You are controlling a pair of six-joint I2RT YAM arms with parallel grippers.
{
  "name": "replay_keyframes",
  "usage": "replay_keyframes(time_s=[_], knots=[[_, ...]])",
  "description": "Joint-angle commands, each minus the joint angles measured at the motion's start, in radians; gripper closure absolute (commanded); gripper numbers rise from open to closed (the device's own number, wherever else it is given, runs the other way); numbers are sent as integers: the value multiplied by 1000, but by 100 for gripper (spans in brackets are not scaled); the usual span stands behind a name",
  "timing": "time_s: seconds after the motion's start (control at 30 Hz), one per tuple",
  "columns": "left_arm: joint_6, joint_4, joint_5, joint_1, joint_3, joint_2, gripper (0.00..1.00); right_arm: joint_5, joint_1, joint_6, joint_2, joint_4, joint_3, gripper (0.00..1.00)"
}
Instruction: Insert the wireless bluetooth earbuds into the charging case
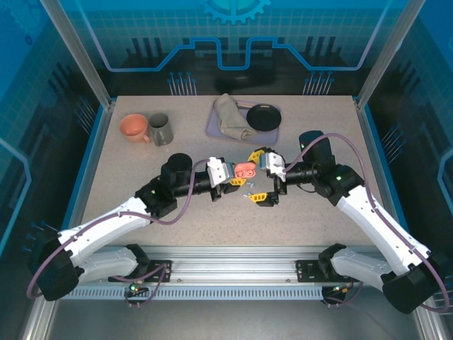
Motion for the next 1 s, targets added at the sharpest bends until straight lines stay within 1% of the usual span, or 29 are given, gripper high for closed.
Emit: replay_keyframes(time_s=[0.0, 0.43, 0.6, 0.73, 0.83, 0.9, 0.97], knots=[[29, -1, 15, -7, 37, -4, 100, -42, 14, -22, -19, -21, 22, 0], [25, 1, 11, -7, 36, 3, 100, -17, 28, 0, -90, -22, -28, 0], [25, -1, 11, -7, 34, 0, 100, 15, 28, -23, -106, -47, -18, 0], [29, -15, 9, -7, 34, -6, 100, 88, 25, -22, -126, -54, 5, 0], [34, -24, 7, -7, 32, -15, 100, 90, 2, -6, -138, -54, 6, 0], [40, -32, 9, -8, 33, -20, 100, 89, -6, -9, -127, -72, 4, 1], [47, -48, 14, -7, 39, -25, 100, 73, -7, -23, -111, -89, 5, 6]])
